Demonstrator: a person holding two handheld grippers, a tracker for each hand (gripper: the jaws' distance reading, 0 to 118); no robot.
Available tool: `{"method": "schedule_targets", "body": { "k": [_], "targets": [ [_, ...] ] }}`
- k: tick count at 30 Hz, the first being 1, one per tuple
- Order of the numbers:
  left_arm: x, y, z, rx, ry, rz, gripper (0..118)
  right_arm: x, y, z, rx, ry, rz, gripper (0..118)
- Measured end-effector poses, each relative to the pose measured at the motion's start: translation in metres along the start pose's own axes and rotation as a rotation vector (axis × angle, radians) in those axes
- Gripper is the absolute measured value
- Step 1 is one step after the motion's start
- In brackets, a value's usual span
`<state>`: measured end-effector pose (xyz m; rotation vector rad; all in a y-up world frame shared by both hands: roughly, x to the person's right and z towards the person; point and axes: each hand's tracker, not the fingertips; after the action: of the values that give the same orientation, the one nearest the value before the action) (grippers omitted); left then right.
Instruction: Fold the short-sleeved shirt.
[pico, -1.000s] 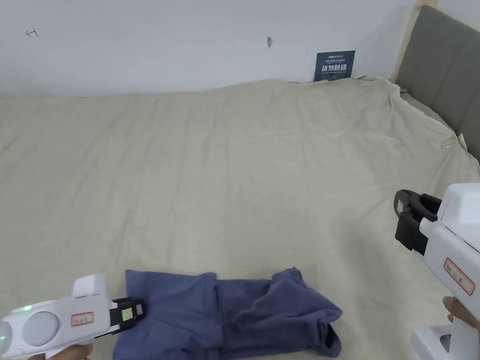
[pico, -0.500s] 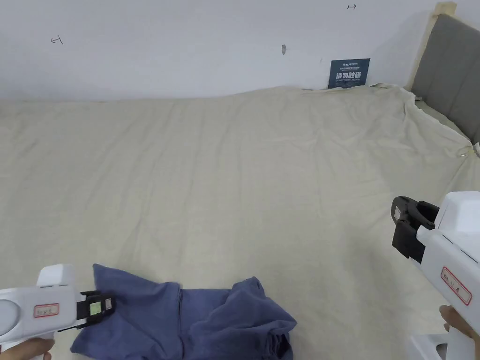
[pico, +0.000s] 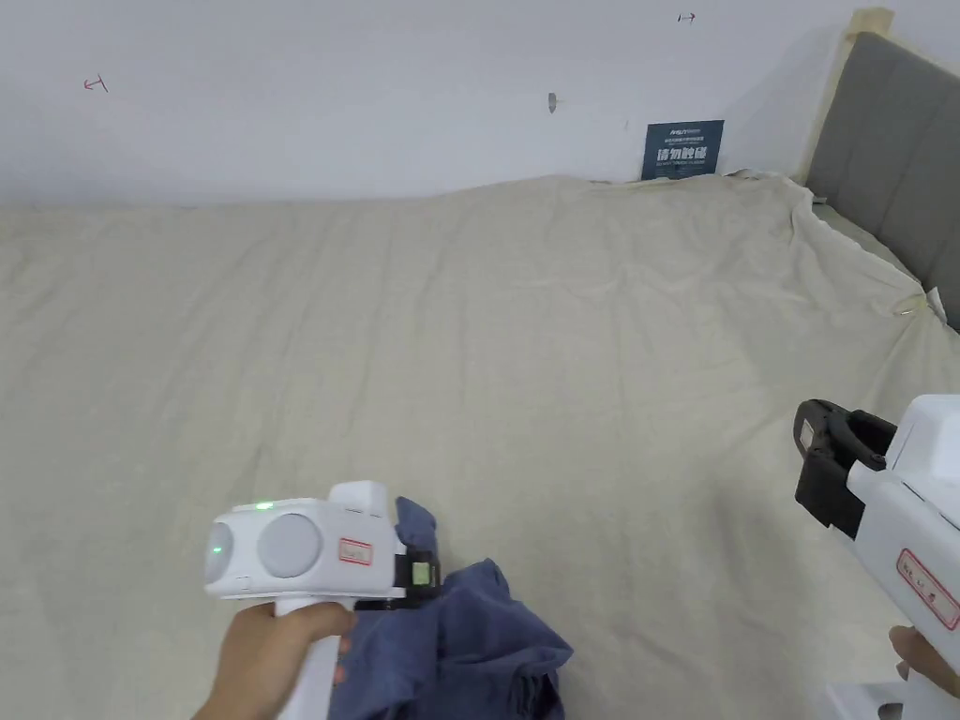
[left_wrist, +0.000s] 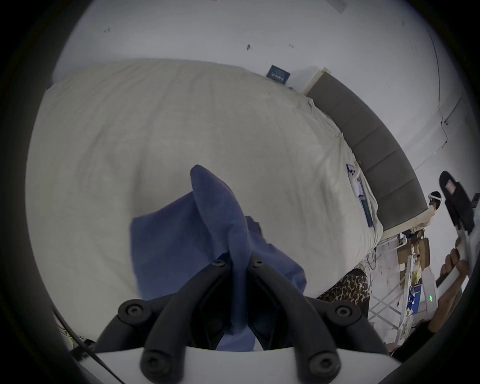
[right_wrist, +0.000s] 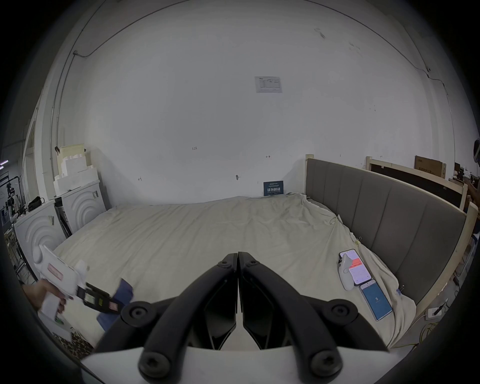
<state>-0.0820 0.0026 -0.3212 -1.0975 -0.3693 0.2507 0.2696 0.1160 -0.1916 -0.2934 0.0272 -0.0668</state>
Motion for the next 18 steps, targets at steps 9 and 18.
{"method": "schedule_targets", "body": {
  "k": [9, 18],
  "targets": [
    [0.046, -0.025, -0.101, -0.138, 0.177, -0.143, 9, 0.022, -0.006, 0.004, -0.005, -0.032, -0.011, 0],
    [0.05, -0.026, -0.067, -0.054, 0.117, -0.163, 76, 0.024, -0.003, 0.012, -0.007, -0.049, -0.016, 0]
  ]
}}
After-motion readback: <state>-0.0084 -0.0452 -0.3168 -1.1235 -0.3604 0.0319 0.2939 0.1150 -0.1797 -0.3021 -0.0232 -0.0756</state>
